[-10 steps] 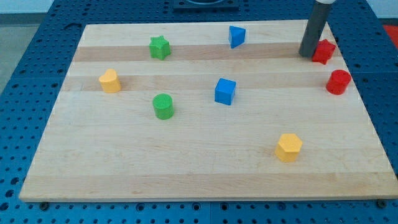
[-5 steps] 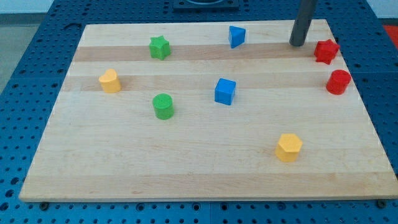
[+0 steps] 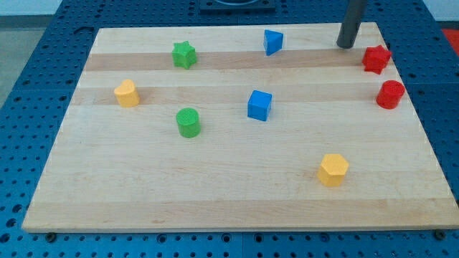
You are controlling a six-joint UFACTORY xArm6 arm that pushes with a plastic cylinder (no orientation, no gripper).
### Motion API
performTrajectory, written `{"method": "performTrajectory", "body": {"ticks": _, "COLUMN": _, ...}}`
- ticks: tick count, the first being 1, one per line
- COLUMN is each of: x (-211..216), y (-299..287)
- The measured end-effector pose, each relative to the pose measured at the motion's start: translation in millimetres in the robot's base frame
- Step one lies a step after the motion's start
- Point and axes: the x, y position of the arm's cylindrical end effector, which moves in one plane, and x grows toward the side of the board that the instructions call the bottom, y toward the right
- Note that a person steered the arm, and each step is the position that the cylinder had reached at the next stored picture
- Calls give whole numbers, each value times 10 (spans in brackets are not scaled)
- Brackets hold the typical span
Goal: Push red star above the red circle
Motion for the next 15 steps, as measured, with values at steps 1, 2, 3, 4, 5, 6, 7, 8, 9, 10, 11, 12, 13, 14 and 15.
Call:
{"method": "performTrajectory", "body": {"ticks": 1, "x": 11, "y": 128}}
{"method": "performTrajectory", "body": {"ticks": 2, "x": 12, "y": 235}}
{"method": "performTrajectory", "body": {"ticks": 3, "x": 27, "y": 297}}
{"method": "performTrajectory", "body": {"ticks": 4, "x": 69, "y": 298}}
{"method": "performTrajectory", "body": {"ticks": 5, "x": 165, "y": 303}}
{"method": "performTrajectory", "body": {"ticks": 6, "x": 240, "y": 303}}
{"method": "performTrajectory", "body": {"ticks": 7, "x": 294, "y": 303}}
{"method": "performTrajectory", "body": {"ticks": 8, "x": 366, "y": 303}}
{"method": "performTrajectory", "body": {"ticks": 9, "x": 404, "y": 303}}
{"method": "performTrajectory", "body": {"ticks": 10, "x": 465, "y": 313}}
{"method": "performTrajectory", "body": {"ticks": 11, "x": 534, "y": 318}}
{"method": "performTrajectory", "body": {"ticks": 12, "x": 584, "y": 318}}
{"method": "performTrajectory", "body": {"ticks": 13, "x": 647, "y": 320}}
{"method": "performTrajectory", "body": {"ticks": 14, "x": 699, "y": 320}}
{"method": "performTrajectory", "body": {"ticks": 15, "x": 735, "y": 320}}
